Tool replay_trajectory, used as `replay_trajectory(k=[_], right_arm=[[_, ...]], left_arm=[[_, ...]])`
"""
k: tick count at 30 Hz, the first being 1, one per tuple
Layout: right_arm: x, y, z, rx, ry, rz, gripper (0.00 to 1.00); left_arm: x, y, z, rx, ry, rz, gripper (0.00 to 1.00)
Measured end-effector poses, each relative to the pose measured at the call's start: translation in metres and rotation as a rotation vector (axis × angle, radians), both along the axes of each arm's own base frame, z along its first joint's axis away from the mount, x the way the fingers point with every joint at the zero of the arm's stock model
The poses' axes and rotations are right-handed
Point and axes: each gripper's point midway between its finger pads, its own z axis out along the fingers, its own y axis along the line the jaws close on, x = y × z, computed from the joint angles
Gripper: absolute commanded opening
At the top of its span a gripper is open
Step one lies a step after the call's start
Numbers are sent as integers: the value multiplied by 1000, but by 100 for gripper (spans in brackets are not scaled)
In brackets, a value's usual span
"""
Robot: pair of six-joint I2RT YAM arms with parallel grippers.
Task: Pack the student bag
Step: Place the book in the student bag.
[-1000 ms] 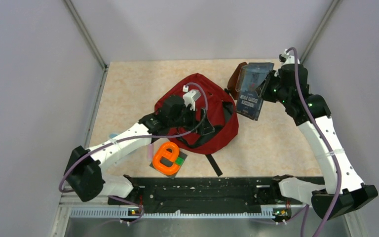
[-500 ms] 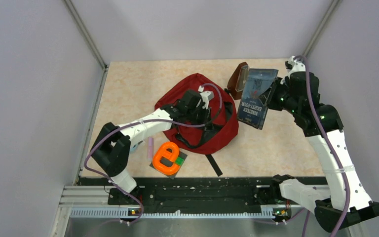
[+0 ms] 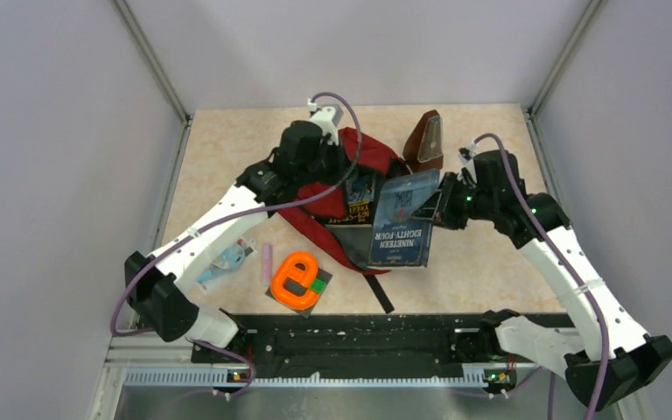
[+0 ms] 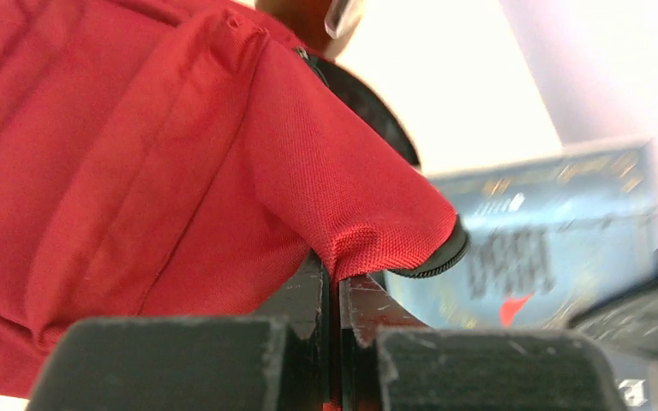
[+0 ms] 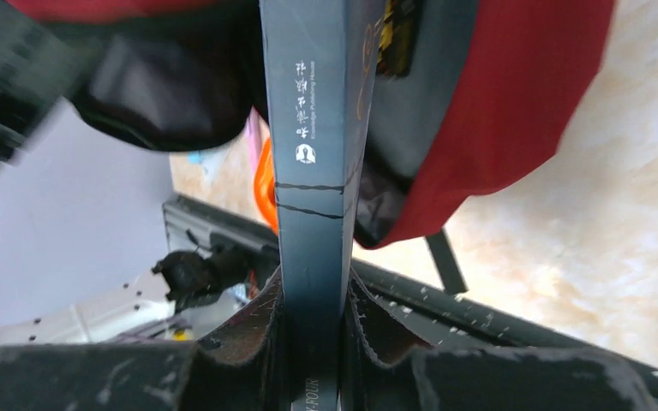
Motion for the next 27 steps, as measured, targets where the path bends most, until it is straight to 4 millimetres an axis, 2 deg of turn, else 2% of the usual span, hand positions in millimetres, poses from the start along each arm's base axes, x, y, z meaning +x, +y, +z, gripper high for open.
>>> replay_trajectory(k=[2,4,10,15,21,27], right_arm=[[-10,12,-7,31,46,29,0],[-16,20,-11,51,76,44,0],[-12,30,-11,114,89,39,0],[3,36,-23,158,91,-20,0],[34,37,-47,202,81,-164,0],[69,34,-64,151,44,-253,0]], left_arm=[[6,8,19,-36,-23,28,0],[12,16,28,-56,-32,53,0],[13,22,28,-83,9,56,0],[12,22,29,-135,43,19,0],[4,32,16,-217,110,-22,0],[-6,30,17,-266,141,-93,0]])
